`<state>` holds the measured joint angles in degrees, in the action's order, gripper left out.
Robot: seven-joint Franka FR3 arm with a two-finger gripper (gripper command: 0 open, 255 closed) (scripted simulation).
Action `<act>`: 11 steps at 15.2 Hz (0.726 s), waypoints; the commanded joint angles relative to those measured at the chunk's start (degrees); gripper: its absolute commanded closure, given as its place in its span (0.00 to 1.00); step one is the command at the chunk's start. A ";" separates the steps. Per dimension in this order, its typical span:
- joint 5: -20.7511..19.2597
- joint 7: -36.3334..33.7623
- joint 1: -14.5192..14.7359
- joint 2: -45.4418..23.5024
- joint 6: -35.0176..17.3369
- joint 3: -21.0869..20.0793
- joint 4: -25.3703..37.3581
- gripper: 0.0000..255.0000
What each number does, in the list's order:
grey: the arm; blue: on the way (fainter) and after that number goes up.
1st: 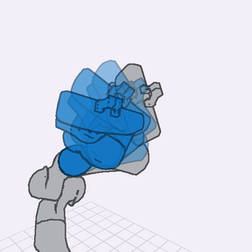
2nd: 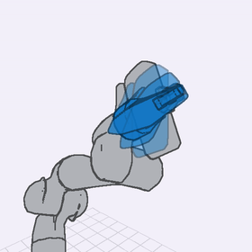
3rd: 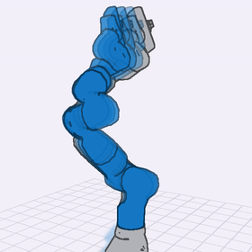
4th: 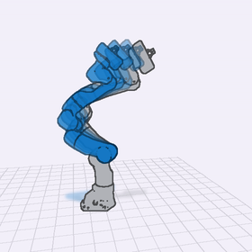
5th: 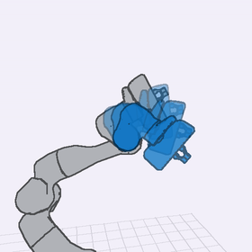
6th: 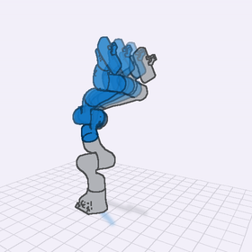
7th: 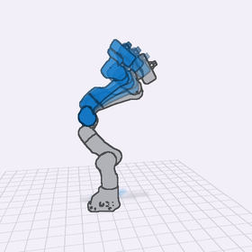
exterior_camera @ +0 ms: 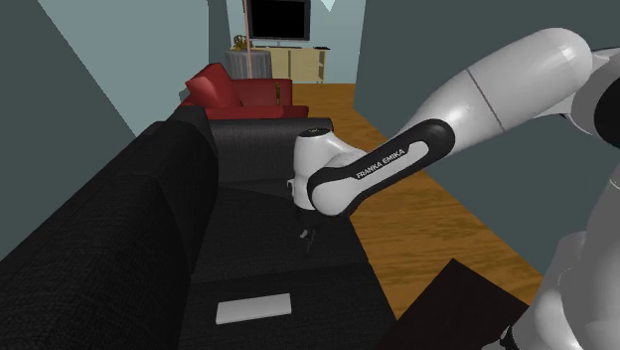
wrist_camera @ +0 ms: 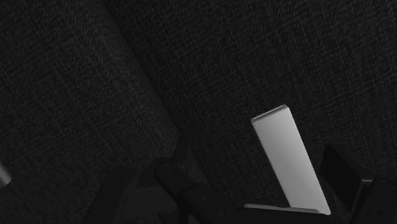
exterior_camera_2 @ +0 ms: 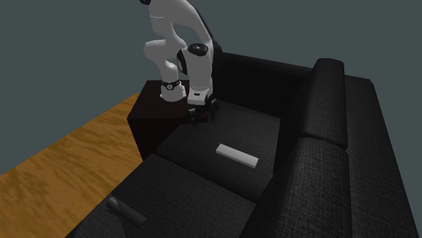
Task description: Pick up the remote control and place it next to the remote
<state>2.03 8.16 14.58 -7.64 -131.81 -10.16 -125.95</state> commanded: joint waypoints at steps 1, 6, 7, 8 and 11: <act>-1.44 -0.04 0.95 -4.34 -1.92 -0.55 2.67 0.00; -5.23 -0.46 3.95 -13.98 -4.96 -1.34 9.63 0.00; -6.00 -0.52 4.64 -15.90 -5.40 -1.41 11.17 0.00; -6.77 -0.58 5.33 -17.81 -5.79 -1.46 12.76 0.00; -8.98 -0.60 7.56 -23.55 -6.63 -1.47 17.84 0.00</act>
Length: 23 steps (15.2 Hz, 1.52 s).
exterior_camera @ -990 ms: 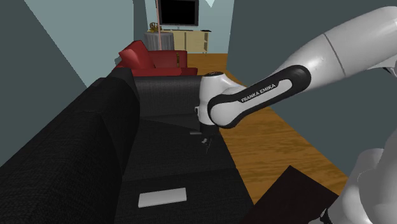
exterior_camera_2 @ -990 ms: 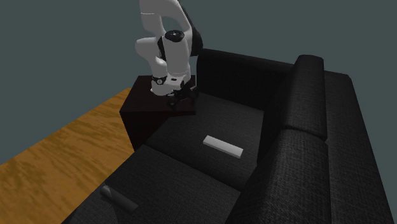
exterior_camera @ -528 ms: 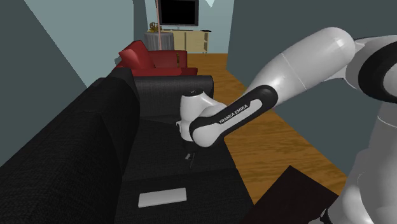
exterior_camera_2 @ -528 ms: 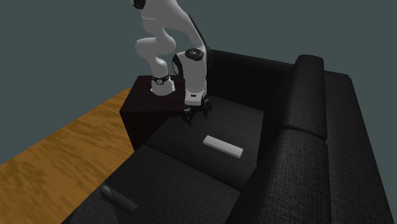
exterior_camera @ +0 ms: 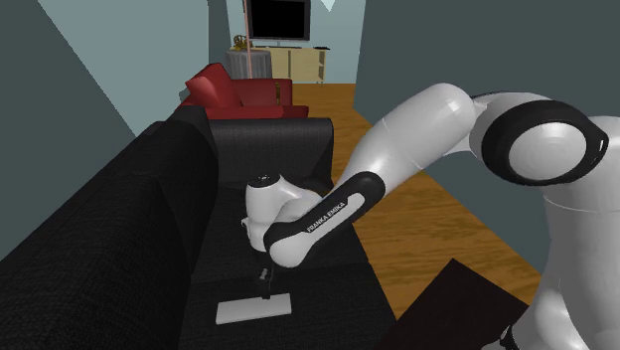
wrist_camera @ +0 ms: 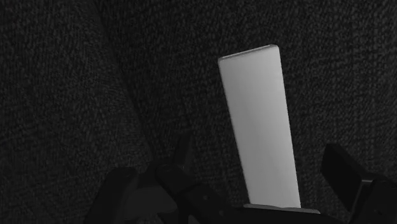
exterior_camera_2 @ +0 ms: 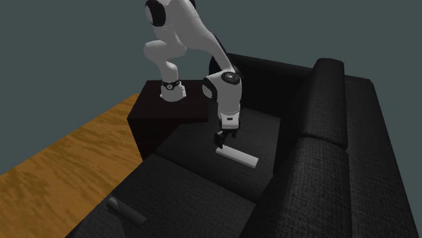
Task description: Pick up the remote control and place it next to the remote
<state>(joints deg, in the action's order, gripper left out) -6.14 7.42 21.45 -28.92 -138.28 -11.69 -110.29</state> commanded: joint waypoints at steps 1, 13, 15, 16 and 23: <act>-1.50 0.18 1.46 -4.19 -0.35 0.08 3.98 0.00; -4.54 0.04 4.95 -15.43 -3.91 1.13 11.87 0.00; -4.54 0.05 4.95 -15.44 -3.90 1.13 11.88 0.00; -4.54 0.05 4.95 -15.44 -3.90 1.13 11.89 0.00; -4.54 0.06 4.94 -15.43 -3.88 1.13 11.90 1.00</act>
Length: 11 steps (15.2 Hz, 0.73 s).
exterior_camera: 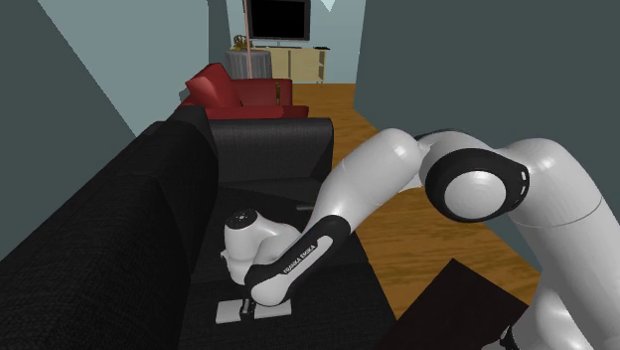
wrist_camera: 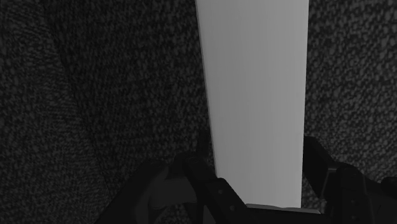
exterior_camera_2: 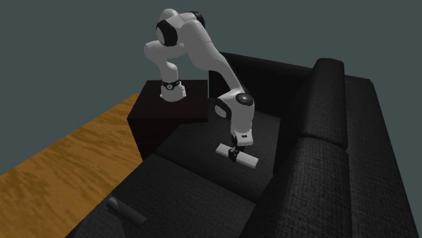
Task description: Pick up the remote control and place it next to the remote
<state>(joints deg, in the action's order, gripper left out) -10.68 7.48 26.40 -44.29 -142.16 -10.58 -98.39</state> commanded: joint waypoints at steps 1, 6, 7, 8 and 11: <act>0.00 0.00 -0.02 -0.05 -0.01 0.02 -0.02 1.00; 0.00 -0.06 0.04 -0.08 -0.01 0.02 0.02 1.00; 0.00 -0.01 -0.01 -0.06 -0.02 0.02 -0.01 1.00; 0.10 0.04 -0.10 0.56 0.40 -0.09 -0.22 1.00; 0.43 0.22 -0.36 2.39 1.71 -0.44 -0.73 1.00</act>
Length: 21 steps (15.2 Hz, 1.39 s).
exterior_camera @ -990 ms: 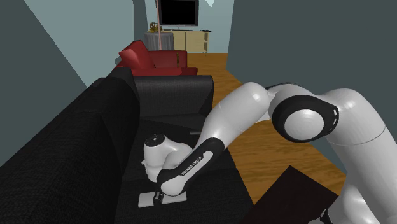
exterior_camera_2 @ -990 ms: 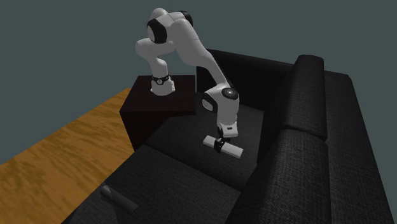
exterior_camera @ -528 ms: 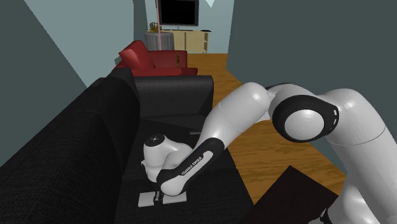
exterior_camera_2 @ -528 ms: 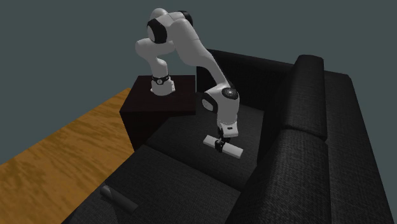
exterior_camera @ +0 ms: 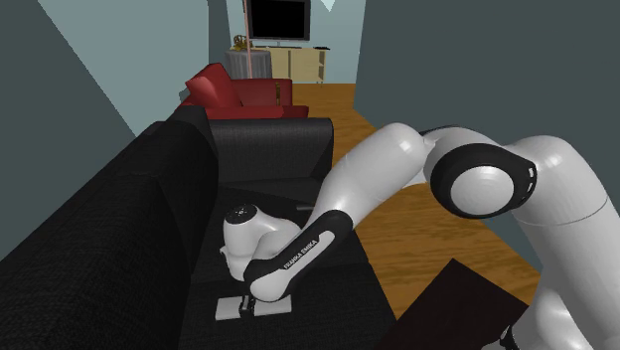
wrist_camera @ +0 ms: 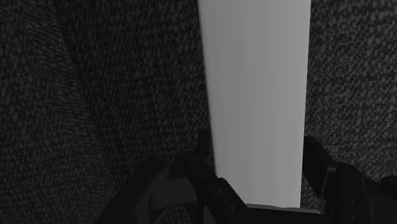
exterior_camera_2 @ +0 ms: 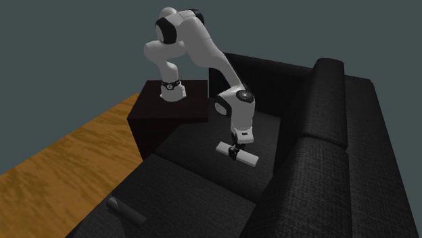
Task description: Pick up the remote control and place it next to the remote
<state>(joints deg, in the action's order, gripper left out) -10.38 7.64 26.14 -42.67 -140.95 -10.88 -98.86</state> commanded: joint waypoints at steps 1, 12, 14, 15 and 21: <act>0.24 0.11 -0.19 1.37 0.96 -0.26 -0.41 1.00; 1.59 0.86 -1.05 7.49 6.30 -1.45 -1.16 1.00; 1.75 0.94 -1.14 8.13 6.94 -1.57 -1.16 1.00; 1.94 2.07 -2.22 8.96 6.39 -1.49 -2.52 1.00; 3.18 9.27 -8.67 13.08 3.80 -0.84 -9.14 1.00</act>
<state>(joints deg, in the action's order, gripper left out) -7.48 15.60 18.54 -30.39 -137.15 -11.79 -107.24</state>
